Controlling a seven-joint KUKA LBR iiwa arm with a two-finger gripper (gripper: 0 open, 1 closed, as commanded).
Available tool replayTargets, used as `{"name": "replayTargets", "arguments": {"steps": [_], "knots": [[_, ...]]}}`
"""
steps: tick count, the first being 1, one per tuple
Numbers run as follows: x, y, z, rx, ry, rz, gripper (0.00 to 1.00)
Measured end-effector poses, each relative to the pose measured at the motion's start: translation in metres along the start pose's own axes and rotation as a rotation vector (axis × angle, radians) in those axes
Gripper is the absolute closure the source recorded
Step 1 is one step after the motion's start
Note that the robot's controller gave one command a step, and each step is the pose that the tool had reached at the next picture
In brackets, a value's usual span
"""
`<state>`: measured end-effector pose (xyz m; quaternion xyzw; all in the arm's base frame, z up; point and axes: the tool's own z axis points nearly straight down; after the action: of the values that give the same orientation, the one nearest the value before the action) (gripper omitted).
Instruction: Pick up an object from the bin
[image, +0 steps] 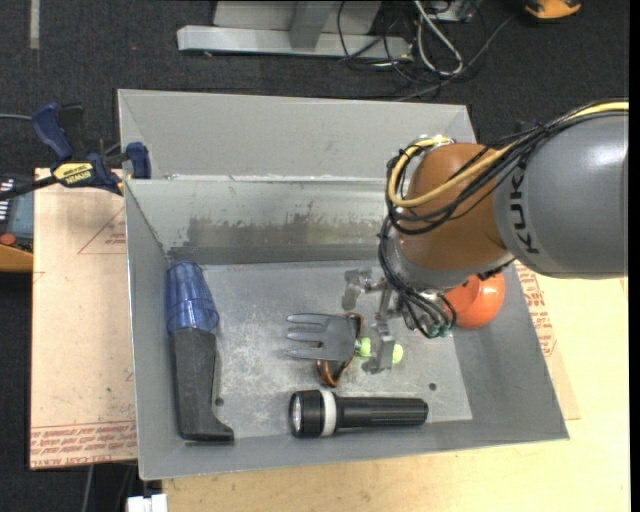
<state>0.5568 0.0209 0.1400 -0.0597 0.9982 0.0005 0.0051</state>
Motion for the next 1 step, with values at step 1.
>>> {"name": "replayTargets", "arguments": {"steps": [1], "knots": [[-0.0128, 0.0210, 0.0737, -0.005, 0.012, -0.041, 0.00]]}}
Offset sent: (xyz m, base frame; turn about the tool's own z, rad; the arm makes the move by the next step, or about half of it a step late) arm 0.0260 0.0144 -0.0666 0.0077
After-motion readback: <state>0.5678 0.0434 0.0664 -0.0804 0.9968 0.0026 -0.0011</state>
